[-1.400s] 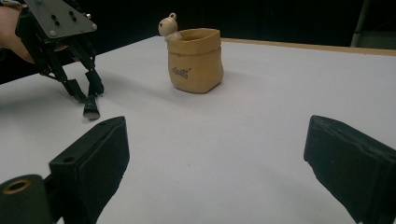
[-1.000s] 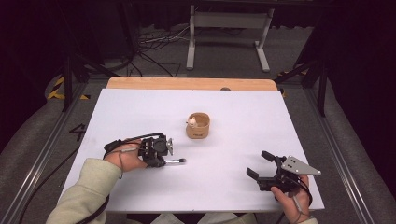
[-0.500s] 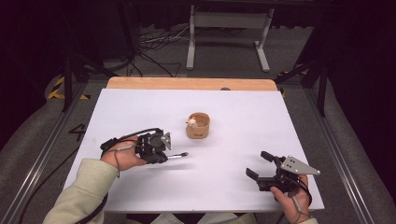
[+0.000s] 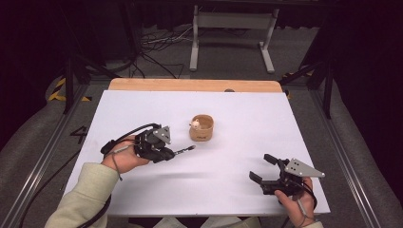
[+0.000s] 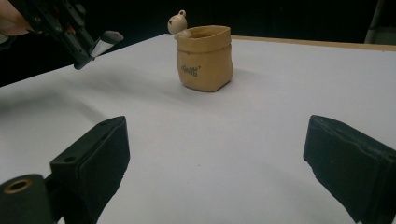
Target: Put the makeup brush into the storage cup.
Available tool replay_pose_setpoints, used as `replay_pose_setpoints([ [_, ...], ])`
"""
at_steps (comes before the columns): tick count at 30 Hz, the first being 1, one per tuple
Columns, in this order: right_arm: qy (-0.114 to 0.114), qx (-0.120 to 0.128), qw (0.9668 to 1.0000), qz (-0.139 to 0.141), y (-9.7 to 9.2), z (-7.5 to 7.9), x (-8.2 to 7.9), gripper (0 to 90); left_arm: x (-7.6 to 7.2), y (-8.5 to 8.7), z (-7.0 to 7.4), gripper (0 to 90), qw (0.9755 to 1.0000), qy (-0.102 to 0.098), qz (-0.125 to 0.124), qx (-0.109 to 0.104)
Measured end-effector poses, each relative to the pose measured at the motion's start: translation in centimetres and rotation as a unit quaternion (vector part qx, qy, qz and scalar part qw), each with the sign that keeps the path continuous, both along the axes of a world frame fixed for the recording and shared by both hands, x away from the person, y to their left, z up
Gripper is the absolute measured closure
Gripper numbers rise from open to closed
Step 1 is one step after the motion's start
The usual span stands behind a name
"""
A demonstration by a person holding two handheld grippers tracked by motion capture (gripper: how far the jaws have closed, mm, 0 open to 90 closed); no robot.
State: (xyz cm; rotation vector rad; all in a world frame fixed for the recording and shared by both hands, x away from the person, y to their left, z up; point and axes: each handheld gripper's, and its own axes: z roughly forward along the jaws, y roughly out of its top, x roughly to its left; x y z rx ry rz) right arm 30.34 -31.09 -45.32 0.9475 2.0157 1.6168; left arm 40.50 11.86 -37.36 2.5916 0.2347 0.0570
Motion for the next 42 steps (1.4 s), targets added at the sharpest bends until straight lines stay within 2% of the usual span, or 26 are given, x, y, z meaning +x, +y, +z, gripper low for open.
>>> replay_pose_setpoints([
  [2, 0.000, -0.001, 1.0000, 0.001, 0.0, 0.0, 0.0, 7.0, -0.1, 0.2, 0.2, 79.2, 0.9999, 0.000, -0.002, -0.015],
  [3, 0.000, -0.001, 1.0000, 0.001, 0.0, 0.0, 0.0, 7.0, -0.1, 0.2, 0.2, 79.2, 0.9999, 0.000, -0.002, -0.015],
  [7, 0.000, -0.002, 1.0000, 0.003, 0.1, 0.0, 0.1, 7.0, -0.3, 0.2, 0.3, 79.1, 0.9988, 0.012, -0.006, -0.048],
  [9, 0.001, -0.002, 1.0000, 0.004, 0.1, -0.1, 0.1, 7.0, -0.4, 0.1, 0.4, 79.1, 0.9979, 0.012, -0.010, -0.063],
  [15, 0.000, -0.002, 1.0000, 0.006, 0.1, 0.0, 0.1, 7.1, -0.8, -0.2, 0.2, 79.1, 0.9930, 0.020, -0.020, -0.115],
  [18, 0.001, -0.002, 1.0000, 0.008, 0.1, 0.0, 0.1, 7.0, -1.2, -0.4, -0.1, 79.1, 0.9893, 0.020, -0.024, -0.142],
  [23, 0.001, -0.005, 1.0000, 0.008, 0.2, 0.0, 0.1, 7.1, -1.8, -0.4, -0.3, 79.1, 0.9810, 0.010, -0.018, -0.193],
  [25, 0.000, -0.006, 0.9999, 0.009, 0.2, 0.0, 0.0, 7.1, -2.1, -0.3, -0.5, 79.1, 0.9758, 0.011, -0.012, -0.218],
  [27, 0.000, -0.006, 0.9999, 0.010, 0.3, 0.1, 0.0, 7.0, -2.4, -0.4, -0.8, 79.1, 0.9718, 0.011, -0.010, -0.235],
  [29, -0.001, -0.006, 0.9999, 0.010, 0.3, 0.1, 0.0, 7.1, -2.8, -0.5, -1.1, 79.1, 0.9682, 0.010, -0.011, -0.250],
  [33, 0.000, -0.007, 0.9999, 0.012, 0.3, 0.0, 0.0, 7.1, -3.3, -0.7, -1.8, 79.1, 0.9632, 0.002, -0.002, -0.269],
  [34, 0.000, -0.007, 0.9999, 0.012, 0.3, 0.0, 0.0, 7.1, -3.3, -0.8, -2.0, 79.2, 0.9609, 0.002, 0.001, -0.277],
  [36, -0.001, -0.007, 0.9999, 0.012, 0.3, 0.0, 0.0, 7.1, -3.5, -0.8, -2.4, 79.1, 0.9542, 0.000, 0.010, -0.299],
  [38, -0.001, -0.007, 0.9999, 0.012, 0.4, 0.1, 0.0, 7.0, -3.7, -0.8, -2.6, 79.1, 0.9508, 0.000, 0.015, -0.309],
  [40, -0.002, -0.008, 0.9999, 0.013, 0.4, 0.1, 0.0, 6.9, -3.8, -0.8, -2.8, 79.1, 0.9497, -0.005, 0.019, -0.312],
  [42, -0.003, -0.008, 0.9999, 0.015, 0.4, 0.1, 0.0, 6.8, -4.0, -0.7, -2.8, 79.1, 0.9459, -0.010, 0.028, -0.323],
])
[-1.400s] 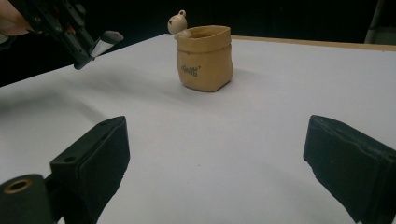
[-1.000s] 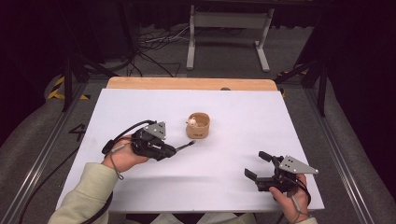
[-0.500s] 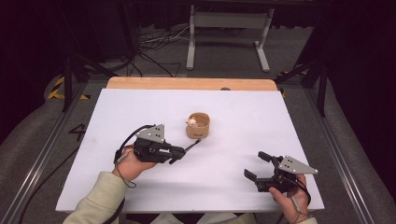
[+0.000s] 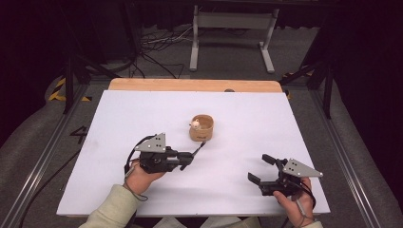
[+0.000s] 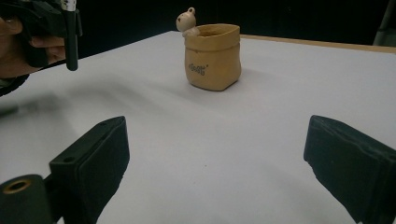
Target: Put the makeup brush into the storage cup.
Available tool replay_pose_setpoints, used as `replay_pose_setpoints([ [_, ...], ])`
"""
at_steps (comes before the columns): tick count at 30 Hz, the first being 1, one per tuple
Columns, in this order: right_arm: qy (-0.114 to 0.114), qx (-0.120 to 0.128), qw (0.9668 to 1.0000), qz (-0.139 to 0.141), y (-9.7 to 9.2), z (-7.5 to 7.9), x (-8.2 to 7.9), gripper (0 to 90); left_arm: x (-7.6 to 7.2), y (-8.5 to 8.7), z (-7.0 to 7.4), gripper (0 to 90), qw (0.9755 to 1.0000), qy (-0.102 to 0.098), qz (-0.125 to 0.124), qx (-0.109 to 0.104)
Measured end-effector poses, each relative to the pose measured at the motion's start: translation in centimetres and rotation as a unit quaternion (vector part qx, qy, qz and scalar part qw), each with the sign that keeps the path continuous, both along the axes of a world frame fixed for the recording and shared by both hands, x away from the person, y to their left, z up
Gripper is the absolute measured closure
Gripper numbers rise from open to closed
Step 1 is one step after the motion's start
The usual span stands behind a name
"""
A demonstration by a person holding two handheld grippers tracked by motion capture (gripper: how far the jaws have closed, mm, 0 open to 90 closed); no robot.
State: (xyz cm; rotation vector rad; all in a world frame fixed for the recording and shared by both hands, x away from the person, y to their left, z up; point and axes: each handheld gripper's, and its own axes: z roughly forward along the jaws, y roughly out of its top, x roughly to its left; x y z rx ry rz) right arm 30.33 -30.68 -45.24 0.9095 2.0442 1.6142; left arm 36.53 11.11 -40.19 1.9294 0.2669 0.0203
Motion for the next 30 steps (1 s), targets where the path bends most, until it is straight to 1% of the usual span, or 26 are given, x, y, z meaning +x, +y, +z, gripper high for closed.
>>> replay_pose_setpoints([
  [2, 0.000, -0.003, 1.0000, 0.001, 0.0, 0.0, 0.0, 6.9, 0.0, 0.1, -0.1, 79.1, 0.9999, 0.005, 0.003, -0.016],
  [5, 0.000, -0.006, 1.0000, 0.002, 0.1, 0.0, 0.0, 6.9, -0.2, 0.0, -0.4, 79.1, 0.9996, -0.003, 0.007, -0.027],
  [8, -0.002, -0.008, 1.0000, 0.005, 0.1, 0.1, 0.0, 6.8, -0.6, -0.3, -1.0, 79.1, 0.9993, -0.009, 0.016, -0.034],
  [10, -0.003, -0.008, 0.9999, 0.007, 0.2, 0.1, 0.0, 6.7, -1.0, -0.5, -1.2, 79.1, 0.9985, -0.026, 0.026, -0.039],
  [12, -0.004, -0.007, 0.9999, 0.007, 0.2, 0.1, 0.0, 6.6, -1.4, -0.6, -1.4, 79.0, 0.9967, -0.061, 0.039, -0.037],
  [13, -0.004, -0.006, 0.9999, 0.007, 0.2, 0.1, 0.0, 6.4, -1.5, -0.6, -1.5, 78.9, 0.9959, -0.069, 0.043, -0.040],
  [14, -0.004, -0.005, 1.0000, 0.007, 0.3, 0.2, 0.0, 6.4, -1.5, -0.6, -1.6, 79.0, 0.9958, -0.070, 0.041, -0.042],
  [16, -0.007, -0.005, 0.9999, 0.010, 0.4, 0.3, 0.1, 6.0, -1.4, -0.7, -2.0, 79.0, 0.9964, -0.061, 0.038, -0.045],
  [17, -0.008, -0.004, 0.9999, 0.011, 0.4, 0.3, 0.2, 5.7, -1.4, -0.8, -2.3, 79.0, 0.9967, -0.054, 0.037, -0.047],
  [20, -0.011, -0.003, 0.9998, 0.019, 0.8, 0.6, 0.3, 4.8, -1.4, -1.1, -3.0, 79.0, 0.9973, -0.041, 0.032, -0.051],
  [22, -0.015, -0.005, 0.9996, 0.024, 1.1, 0.7, 0.3, 3.7, -1.3, -1.1, -3.3, 79.0, 0.9974, -0.031, 0.029, -0.059],
  [25, -0.017, -0.002, 0.9994, 0.031, 1.5, 1.0, 0.4, 2.7, -1.3, -1.2, -3.8, 79.0, 0.9976, -0.026, 0.027, -0.059],
  [26, -0.017, -0.002, 0.9992, 0.035, 1.7, 1.1, 0.4, 2.6, -1.2, -1.2, -3.9, 79.0, 0.9975, -0.027, 0.027, -0.059],
  [27, -0.019, 0.000, 0.9991, 0.039, 1.9, 1.2, 0.4, 2.5, -1.3, -1.2, -4.0, 78.9, 0.9976, -0.023, 0.027, -0.060],
  [30, -0.022, -0.001, 0.9986, 0.048, 2.5, 1.5, 0.4, 3.2, -1.3, -1.3, -4.1, 79.0, 0.9975, -0.021, 0.027, -0.062],
])
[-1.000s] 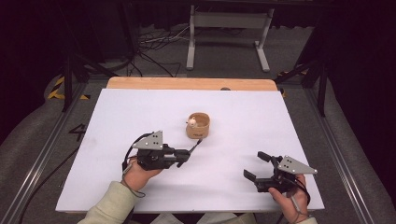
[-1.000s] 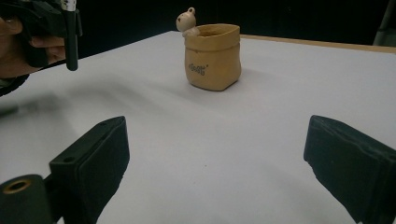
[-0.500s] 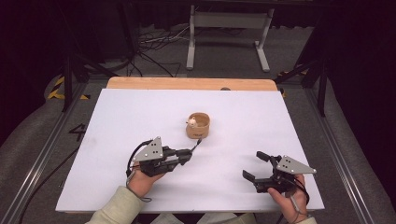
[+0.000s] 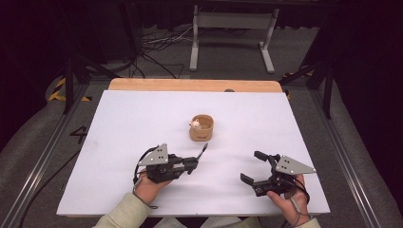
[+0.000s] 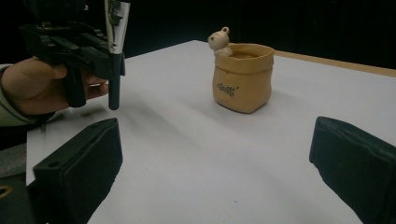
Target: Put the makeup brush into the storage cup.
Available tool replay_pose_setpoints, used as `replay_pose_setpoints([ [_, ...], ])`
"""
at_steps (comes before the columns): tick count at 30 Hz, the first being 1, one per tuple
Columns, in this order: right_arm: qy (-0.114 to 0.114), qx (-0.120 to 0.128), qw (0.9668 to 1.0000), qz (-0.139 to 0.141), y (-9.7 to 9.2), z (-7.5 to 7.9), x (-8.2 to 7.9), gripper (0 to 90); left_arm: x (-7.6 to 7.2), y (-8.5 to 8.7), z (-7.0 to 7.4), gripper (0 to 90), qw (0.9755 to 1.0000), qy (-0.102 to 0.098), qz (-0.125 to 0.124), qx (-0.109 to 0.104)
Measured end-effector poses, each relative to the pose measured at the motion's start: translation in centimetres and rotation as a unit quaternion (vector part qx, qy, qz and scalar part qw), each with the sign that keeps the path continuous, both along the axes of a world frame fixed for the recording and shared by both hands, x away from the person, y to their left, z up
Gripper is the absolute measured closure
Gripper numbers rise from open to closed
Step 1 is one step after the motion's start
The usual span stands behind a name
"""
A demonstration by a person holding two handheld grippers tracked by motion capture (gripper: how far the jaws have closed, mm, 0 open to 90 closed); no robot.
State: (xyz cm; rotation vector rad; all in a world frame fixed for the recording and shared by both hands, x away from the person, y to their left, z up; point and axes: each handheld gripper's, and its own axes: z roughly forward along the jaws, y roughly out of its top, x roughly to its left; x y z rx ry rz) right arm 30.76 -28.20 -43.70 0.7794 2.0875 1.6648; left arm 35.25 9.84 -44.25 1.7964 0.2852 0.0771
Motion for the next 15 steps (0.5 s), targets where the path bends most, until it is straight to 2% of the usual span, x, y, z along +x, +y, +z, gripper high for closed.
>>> replay_pose_setpoints([
  [9, -0.013, 0.003, 0.9991, 0.041, 1.9, 1.5, 0.1, 17.9, 0.0, 0.1, 0.0, 79.0, 1.0000, 0.001, -0.002, -0.009],
  [11, -0.014, -0.003, 0.9986, 0.052, 2.4, 1.8, 0.2, 22.4, 0.0, 0.0, 0.0, 79.0, 0.9999, 0.000, -0.005, -0.009],
  [13, -0.013, 0.005, 0.9975, 0.070, 3.2, 2.2, 0.4, 29.6, -0.1, 0.0, 0.0, 79.0, 0.9999, 0.000, -0.007, -0.010],
  [15, -0.016, 0.002, 0.9962, 0.085, 4.0, 2.5, 0.6, 30.9, -0.1, 0.0, 0.0, 78.9, 0.9999, -0.001, -0.009, -0.010],
])
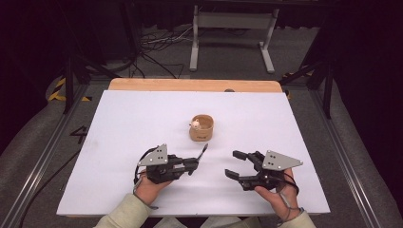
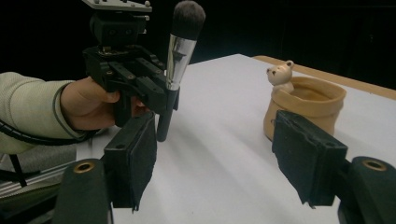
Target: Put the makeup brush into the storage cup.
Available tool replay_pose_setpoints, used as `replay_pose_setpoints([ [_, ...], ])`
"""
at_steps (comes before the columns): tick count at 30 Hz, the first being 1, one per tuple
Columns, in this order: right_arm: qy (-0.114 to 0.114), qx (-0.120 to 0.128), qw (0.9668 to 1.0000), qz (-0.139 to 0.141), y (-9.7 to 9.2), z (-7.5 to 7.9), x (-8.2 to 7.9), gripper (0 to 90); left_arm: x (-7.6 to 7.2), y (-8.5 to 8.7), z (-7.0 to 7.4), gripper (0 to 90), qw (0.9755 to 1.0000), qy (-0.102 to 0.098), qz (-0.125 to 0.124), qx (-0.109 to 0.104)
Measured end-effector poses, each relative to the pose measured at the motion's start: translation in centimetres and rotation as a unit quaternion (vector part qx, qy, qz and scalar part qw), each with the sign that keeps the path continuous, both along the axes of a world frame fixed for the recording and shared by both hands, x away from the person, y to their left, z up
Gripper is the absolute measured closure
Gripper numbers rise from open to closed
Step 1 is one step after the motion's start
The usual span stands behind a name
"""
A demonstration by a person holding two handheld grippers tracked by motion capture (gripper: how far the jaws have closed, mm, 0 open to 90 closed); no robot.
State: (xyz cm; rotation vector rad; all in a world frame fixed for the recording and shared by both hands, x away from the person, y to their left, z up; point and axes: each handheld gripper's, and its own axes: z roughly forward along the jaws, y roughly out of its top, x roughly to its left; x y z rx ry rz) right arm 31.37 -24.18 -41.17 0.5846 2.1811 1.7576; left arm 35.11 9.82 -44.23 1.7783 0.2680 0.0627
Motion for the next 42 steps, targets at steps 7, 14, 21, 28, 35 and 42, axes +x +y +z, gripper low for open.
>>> replay_pose_setpoints([
  [7, -0.005, -0.004, 0.9994, 0.035, 2.6, 0.5, 0.9, 33.7, -0.3, -0.1, 0.0, 78.9, 1.0000, 0.000, -0.006, -0.002],
  [14, 0.010, 0.009, 0.9985, 0.053, 4.6, 1.0, 1.4, 41.2, -0.4, -0.3, 0.0, 79.0, 0.9999, -0.003, -0.010, 0.000],
  [21, 0.024, 0.034, 0.9973, 0.060, 5.4, 1.0, 1.9, 51.2, -0.5, -0.4, 0.1, 79.0, 0.9999, -0.007, -0.009, 0.003],
  [28, 0.040, 0.043, 0.9960, 0.068, 6.1, 0.7, 2.2, 55.1, -0.7, -0.6, 0.1, 79.0, 0.9998, -0.013, -0.010, 0.007],
  [35, 0.058, 0.058, 0.9933, 0.082, 6.6, 0.5, 2.4, 64.6, -0.8, -0.7, 0.1, 79.0, 0.9997, -0.016, -0.014, 0.008],
  [42, 0.057, 0.055, 0.9935, 0.081, 6.5, 0.7, 2.5, 72.4, -0.8, -0.7, 0.2, 79.0, 0.9997, -0.018, -0.017, 0.005],
])
